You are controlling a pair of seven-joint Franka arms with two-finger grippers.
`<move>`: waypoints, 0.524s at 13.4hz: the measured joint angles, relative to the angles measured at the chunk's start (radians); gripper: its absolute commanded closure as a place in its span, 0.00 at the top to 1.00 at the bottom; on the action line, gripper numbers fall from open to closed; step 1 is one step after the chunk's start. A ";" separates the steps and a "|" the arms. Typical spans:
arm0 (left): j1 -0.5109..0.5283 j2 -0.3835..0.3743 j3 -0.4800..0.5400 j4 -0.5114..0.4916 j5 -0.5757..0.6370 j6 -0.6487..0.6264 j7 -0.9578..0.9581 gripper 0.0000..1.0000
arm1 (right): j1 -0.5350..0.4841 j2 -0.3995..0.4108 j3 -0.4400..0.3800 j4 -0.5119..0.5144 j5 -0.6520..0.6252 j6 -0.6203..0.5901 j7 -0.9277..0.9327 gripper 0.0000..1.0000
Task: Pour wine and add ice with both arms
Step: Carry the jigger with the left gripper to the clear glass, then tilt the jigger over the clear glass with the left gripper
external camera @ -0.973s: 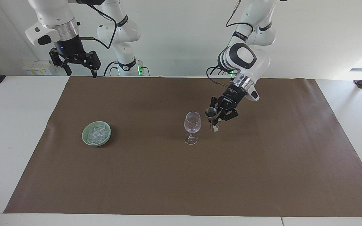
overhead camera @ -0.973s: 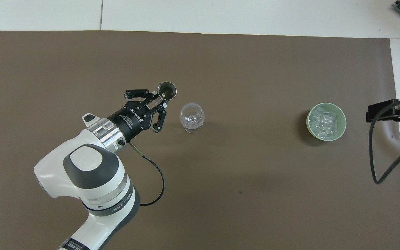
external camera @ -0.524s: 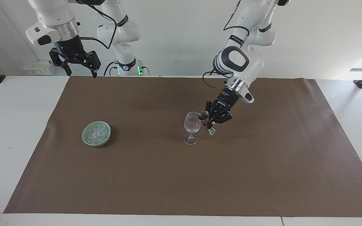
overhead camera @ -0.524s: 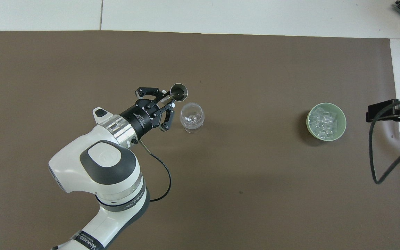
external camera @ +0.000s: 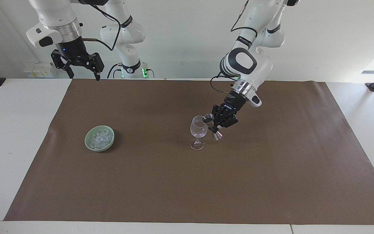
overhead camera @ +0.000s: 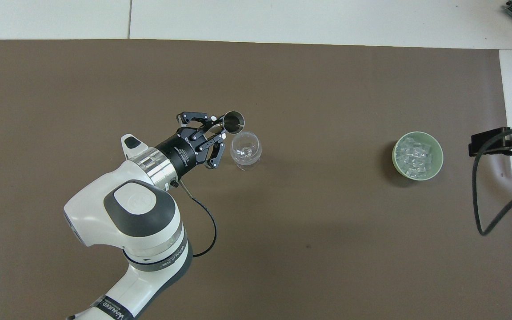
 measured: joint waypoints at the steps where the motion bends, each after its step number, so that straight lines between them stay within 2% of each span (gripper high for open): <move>1: -0.002 0.000 0.000 0.000 0.000 0.000 0.011 0.00 | 0.000 0.000 0.000 0.000 0.000 0.000 0.000 1.00; 7: -0.006 0.000 0.001 0.000 0.013 0.000 0.118 0.00 | 0.000 0.000 0.000 0.000 0.000 0.000 0.000 1.00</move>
